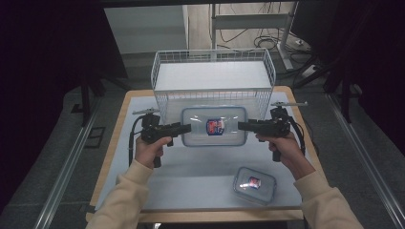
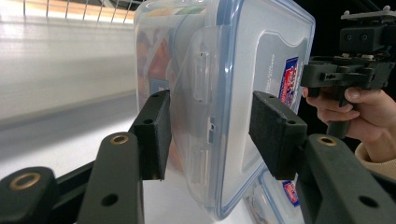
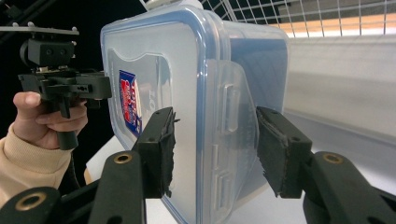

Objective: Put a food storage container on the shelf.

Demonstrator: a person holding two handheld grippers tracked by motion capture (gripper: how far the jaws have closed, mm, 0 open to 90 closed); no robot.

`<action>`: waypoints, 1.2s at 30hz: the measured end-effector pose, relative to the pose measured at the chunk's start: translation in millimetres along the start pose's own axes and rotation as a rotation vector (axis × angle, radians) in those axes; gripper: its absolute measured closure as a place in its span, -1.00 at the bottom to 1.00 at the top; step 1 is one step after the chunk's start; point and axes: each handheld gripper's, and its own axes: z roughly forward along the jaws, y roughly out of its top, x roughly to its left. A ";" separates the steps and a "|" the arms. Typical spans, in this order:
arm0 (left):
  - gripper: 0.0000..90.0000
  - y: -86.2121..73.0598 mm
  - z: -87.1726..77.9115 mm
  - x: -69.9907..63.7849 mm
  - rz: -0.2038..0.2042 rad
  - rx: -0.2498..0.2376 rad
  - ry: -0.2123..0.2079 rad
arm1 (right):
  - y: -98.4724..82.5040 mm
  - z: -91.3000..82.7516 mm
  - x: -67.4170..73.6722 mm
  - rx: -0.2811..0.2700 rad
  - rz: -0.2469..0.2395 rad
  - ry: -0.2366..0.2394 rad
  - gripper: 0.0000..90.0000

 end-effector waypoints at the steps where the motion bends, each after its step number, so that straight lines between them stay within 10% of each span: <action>1: 0.12 2.1 -1.0 -0.9 0.002 -0.004 0.000 | 2.0 -0.6 1.2 -0.002 -0.002 0.001 0.09; 36: 0.13 62.4 -20.1 -10.5 0.049 -0.061 -0.003 | 67.8 -2.1 17.8 -0.075 -0.059 0.026 0.09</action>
